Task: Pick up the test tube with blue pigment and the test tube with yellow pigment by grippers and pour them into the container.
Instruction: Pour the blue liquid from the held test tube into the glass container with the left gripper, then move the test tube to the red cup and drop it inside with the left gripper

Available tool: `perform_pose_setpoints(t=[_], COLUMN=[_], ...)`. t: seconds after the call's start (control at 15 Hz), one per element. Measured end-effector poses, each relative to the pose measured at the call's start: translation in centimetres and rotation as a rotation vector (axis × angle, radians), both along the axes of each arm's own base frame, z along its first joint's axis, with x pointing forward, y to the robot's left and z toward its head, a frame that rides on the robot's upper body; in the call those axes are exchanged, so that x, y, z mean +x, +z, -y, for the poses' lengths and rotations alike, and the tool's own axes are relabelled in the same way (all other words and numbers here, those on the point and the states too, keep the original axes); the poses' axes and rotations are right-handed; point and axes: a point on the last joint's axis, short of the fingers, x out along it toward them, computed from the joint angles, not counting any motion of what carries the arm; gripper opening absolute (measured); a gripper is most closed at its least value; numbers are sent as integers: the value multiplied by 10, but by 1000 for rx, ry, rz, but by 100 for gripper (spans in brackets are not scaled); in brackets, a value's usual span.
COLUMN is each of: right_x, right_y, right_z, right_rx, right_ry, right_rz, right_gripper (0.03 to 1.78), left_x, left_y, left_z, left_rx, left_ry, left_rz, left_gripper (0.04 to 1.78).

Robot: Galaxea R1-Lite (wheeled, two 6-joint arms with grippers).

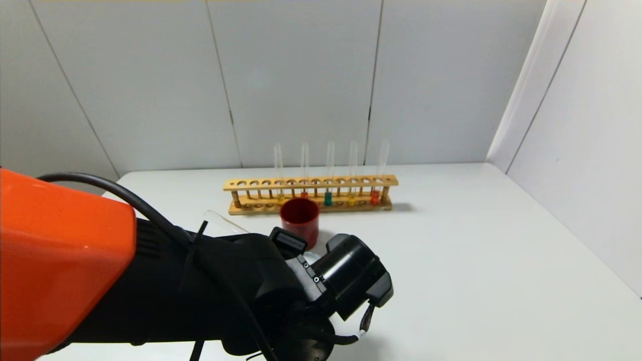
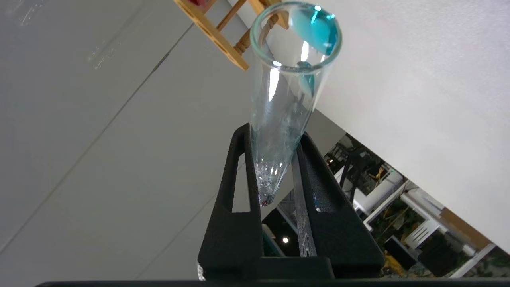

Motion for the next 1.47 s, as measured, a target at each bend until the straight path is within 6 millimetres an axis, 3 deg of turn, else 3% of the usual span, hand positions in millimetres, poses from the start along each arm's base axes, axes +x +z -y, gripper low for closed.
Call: perform_pose_setpoints(t=[0.33, 0.6, 0.8, 1.13, 1.47], right_x=[0, 0, 0, 0, 0], right_y=[0, 0, 0, 0, 0], right_z=[0, 0, 0, 0, 0], right_rx=[0, 0, 0, 0, 0], right_ry=[0, 0, 0, 0, 0], right_rz=[0, 0, 0, 0, 0], right_gripper=[174, 174, 174, 174, 174], left_x=[2, 4, 6, 4, 2], left_y=[21, 23, 25, 43, 49], left_z=[0, 3, -4, -18, -24], left_rx=[-238, -456, -586, -835, -1174], left_ry=[9, 34, 92, 176, 270], left_rz=[99, 175, 211, 294, 301], left_gripper=[27, 27, 27, 27, 27])
